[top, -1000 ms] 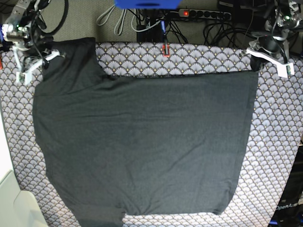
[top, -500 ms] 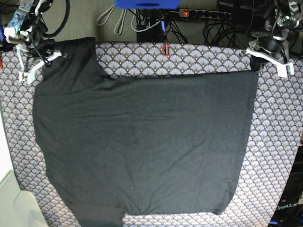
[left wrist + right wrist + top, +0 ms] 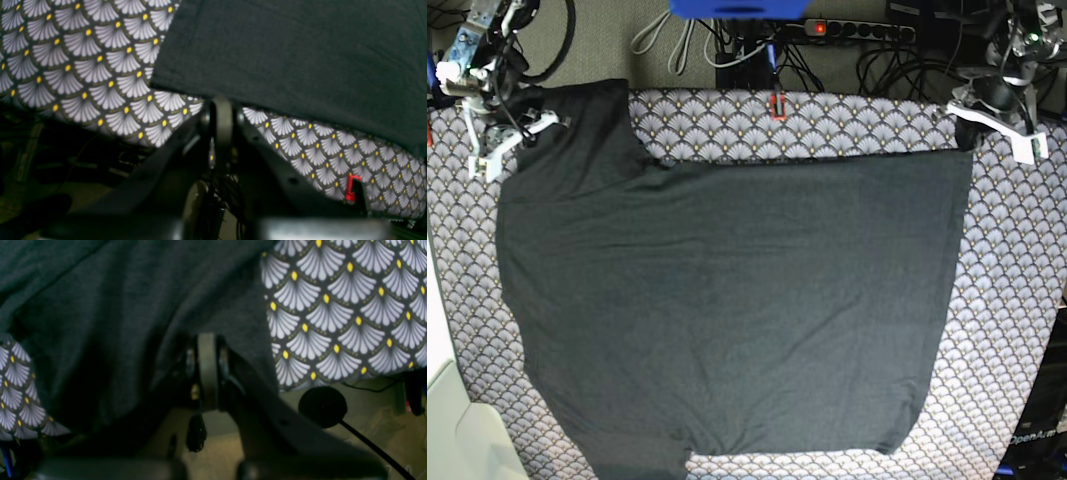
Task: Fold the T-shirt properly
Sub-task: 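Close both grippers on the shoulder corners of the shirt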
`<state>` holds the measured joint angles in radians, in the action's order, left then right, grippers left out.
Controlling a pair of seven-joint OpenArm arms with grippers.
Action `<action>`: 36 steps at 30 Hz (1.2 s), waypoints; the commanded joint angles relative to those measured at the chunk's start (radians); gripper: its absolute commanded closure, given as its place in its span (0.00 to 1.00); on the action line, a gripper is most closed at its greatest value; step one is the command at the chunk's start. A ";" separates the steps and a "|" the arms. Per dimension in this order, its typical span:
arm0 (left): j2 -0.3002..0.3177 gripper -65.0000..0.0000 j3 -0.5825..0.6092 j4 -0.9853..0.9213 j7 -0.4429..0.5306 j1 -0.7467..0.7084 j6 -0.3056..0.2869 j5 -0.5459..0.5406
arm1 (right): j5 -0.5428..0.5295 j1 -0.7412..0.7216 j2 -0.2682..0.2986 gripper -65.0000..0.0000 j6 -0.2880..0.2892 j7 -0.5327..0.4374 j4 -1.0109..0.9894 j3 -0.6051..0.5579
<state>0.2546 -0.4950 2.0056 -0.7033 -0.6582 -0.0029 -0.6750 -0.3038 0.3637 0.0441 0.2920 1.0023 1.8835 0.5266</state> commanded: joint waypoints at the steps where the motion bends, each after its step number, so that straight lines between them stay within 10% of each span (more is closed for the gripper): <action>1: 0.009 0.99 -0.008 0.019 0.020 -0.004 -0.003 -0.007 | -0.005 0.002 0.007 1.00 0.006 -0.013 0.014 0.007; 12: 0.009 0.99 -0.009 0.017 0.020 0.005 -0.003 -0.001 | -0.004 0.018 0.027 1.00 0.006 -0.006 0.004 0.003; 23: 0.009 0.99 -0.009 0.017 0.018 0.002 -0.003 -0.004 | -0.004 0.018 0.027 0.64 0.006 0.022 0.006 0.008; 36: 0.016 0.99 -0.009 0.017 -0.036 0.010 -0.003 -0.001 | -0.001 -0.056 0.089 0.64 0.006 0.013 -0.132 0.008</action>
<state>0.2630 -0.4961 2.0056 -0.7570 -0.6456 -0.0021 -0.6712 -0.2966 0.3054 0.1204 0.2924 1.0248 1.7317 0.5301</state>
